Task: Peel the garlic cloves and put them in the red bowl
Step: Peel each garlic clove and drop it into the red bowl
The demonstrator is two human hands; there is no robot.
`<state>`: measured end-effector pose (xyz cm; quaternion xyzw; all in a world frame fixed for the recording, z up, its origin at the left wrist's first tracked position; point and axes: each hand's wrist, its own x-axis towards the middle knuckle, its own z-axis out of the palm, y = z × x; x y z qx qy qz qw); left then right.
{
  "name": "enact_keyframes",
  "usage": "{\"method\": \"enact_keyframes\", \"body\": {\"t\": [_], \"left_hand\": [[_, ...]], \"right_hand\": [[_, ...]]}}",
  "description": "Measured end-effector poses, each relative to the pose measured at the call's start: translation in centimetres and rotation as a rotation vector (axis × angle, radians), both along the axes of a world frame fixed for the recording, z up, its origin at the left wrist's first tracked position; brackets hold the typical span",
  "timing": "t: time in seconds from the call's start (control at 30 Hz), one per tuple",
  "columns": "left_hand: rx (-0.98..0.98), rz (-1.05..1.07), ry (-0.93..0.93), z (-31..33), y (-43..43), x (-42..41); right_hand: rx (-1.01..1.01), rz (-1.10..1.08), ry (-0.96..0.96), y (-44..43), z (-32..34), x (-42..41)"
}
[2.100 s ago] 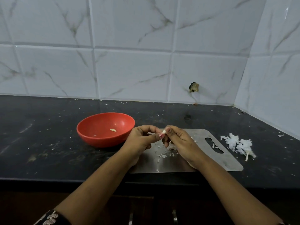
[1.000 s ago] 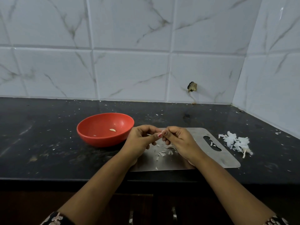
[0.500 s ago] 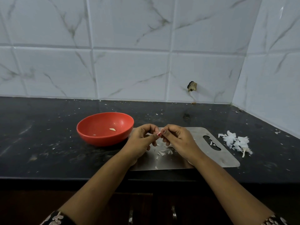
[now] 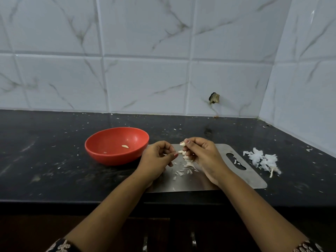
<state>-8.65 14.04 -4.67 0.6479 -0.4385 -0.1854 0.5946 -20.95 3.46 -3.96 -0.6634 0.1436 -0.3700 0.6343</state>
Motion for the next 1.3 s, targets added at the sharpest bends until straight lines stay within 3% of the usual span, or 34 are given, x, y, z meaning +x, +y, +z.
{"method": "enact_keyframes", "body": {"t": [0.1, 0.23, 0.43, 0.6, 0.87, 1.07, 1.2, 1.3], "left_hand": [[-0.013, 0.143, -0.062, -0.3, -0.1, 0.3], [0.044, 0.311, -0.344, -0.5, 0.0, 0.9], [0.079, 0.327, -0.553, -0.5, 0.4, 0.6], [0.387, 0.318, -0.831, 0.3, 0.8, -0.1], [0.503, 0.248, -1.007, 0.9, 2.0, 0.6], [0.528, 0.239, -1.028, 0.9, 2.2, 0.5], [0.535, 0.233, -1.029, 0.7, 2.0, 0.6], [0.635, 0.19, -1.032, 1.0, 1.7, 1.0]], "right_hand": [[0.039, 0.043, 0.0, 0.0, 0.0, 0.0], [-0.003, 0.031, 0.035, 0.0, -0.1, 0.0], [-0.12, -0.065, 0.073, 0.1, -0.2, 0.1], [-0.222, -0.117, 0.089, 0.1, -0.1, 0.1], [-0.334, -0.065, 0.145, -0.3, 3.1, 4.2], [-0.718, 0.048, 0.346, 0.5, 6.2, 10.1], [-1.107, 0.171, 0.632, 2.0, 6.8, 14.4], [-1.273, 0.201, 0.869, 2.7, 6.0, 16.6]]}}
